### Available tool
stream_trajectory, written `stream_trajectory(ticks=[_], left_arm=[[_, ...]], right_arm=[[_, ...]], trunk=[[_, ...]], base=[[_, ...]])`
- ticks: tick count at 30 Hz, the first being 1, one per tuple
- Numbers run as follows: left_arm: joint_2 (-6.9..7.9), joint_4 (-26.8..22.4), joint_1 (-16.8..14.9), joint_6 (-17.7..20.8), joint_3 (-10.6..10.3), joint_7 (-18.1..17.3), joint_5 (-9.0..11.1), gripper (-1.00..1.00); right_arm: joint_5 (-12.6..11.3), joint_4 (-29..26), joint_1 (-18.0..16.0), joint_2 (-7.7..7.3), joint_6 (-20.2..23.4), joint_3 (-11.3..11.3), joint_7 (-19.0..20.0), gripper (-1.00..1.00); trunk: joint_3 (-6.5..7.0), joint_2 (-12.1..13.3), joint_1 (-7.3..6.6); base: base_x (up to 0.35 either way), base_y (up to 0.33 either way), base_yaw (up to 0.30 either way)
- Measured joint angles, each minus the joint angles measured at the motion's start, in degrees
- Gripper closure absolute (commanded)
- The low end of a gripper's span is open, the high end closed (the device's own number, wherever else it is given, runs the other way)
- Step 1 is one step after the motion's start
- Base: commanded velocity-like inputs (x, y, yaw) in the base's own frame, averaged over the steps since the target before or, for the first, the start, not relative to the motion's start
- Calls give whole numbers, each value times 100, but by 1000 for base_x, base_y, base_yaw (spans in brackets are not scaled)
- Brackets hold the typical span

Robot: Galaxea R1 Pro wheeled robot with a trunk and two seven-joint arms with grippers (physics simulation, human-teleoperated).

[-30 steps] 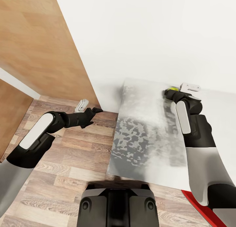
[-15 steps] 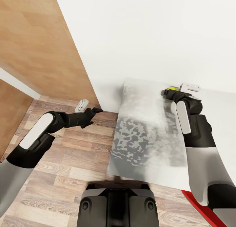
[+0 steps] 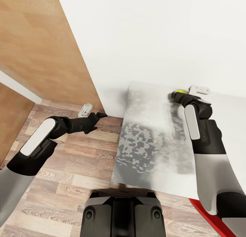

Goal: Put all the toys in the child's room - the three board games (two on the bed and one on the table), the two jigsaw puzzles on the table, and the tennis ball on the table - inside the toy box on the table in the child's room.

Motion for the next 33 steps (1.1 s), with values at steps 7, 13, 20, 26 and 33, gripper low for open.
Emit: stream_trajectory(ticks=[7, 13, 20, 26, 33], left_arm=[[0, -11, 0, -3, -196, -1, 1, -100], [0, -16, 0, -7, -316, -2, 0, -100], [0, -17, 0, -8, -351, -5, 0, -100], [1, -20, 0, -9, -362, -7, 0, -100], [0, -34, 0, -9, -380, -8, 0, -100]], right_arm=[[-16, -366, 1, 0, 710, -4, 7, 100], [-32, -477, 0, -14, 1253, -5, 174, 100], [-39, -514, 3, -217, 1431, -2, 813, 100], [-27, -522, 5, -818, 1489, 1, 1956, 100], [-138, -526, 7, -1439, 1509, 7, 2876, 100]], trunk=[[0, 0, 0], [0, 0, 0], [0, 0, 0], [0, 0, 0], [0, 0, 0]], base=[[0, 0, 0], [0, 0, 0], [0, 0, 0], [0, 0, 0], [0, 0, 0]])
